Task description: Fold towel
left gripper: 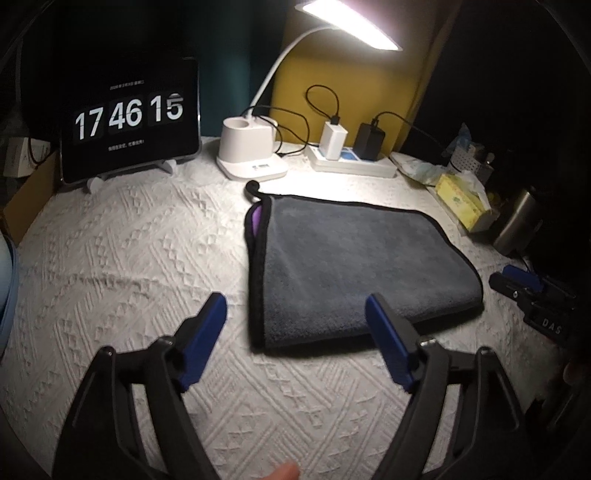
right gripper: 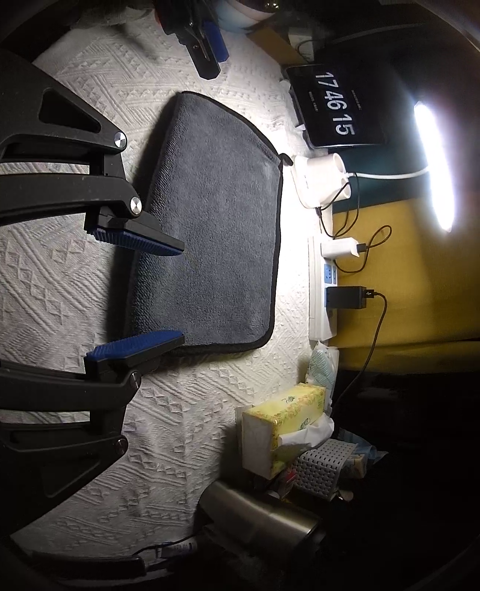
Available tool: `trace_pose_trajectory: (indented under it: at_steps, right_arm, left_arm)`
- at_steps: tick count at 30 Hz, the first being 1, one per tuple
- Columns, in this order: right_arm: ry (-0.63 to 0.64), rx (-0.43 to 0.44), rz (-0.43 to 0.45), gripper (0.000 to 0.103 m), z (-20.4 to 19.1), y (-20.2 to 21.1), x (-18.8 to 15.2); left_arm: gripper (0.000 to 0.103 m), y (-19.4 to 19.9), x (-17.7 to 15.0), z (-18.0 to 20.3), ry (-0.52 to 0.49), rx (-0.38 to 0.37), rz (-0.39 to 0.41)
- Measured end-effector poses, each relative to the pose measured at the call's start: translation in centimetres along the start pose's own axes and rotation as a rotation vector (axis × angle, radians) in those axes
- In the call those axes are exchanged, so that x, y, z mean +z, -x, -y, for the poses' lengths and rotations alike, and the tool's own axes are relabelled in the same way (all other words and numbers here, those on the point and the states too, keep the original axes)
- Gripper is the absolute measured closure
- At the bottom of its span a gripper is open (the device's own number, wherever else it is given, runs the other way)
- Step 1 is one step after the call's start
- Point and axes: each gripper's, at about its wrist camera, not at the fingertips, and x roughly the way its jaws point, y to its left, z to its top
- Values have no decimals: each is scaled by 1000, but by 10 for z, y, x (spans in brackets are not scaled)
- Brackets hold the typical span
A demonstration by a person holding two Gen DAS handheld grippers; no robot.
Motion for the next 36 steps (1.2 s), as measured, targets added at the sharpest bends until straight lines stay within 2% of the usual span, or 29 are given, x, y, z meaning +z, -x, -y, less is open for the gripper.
trace_pose_trajectory:
  at_steps: [8, 13, 30, 36]
  right_arm:
    - [6, 0, 28, 59, -7, 25, -10]
    - [13, 0, 42, 59, -12, 40, -16]
    - [26, 2, 107, 59, -28, 89, -34]
    - [27, 0, 140, 59, -31, 109, -41]
  left_arm:
    - [23, 26, -11, 11, -22, -29, 39]
    - [23, 38, -16, 13, -20, -58, 33]
    - [22, 94, -29, 28, -66, -13, 148]
    - [22, 115, -34, 34, -83, -33, 195]
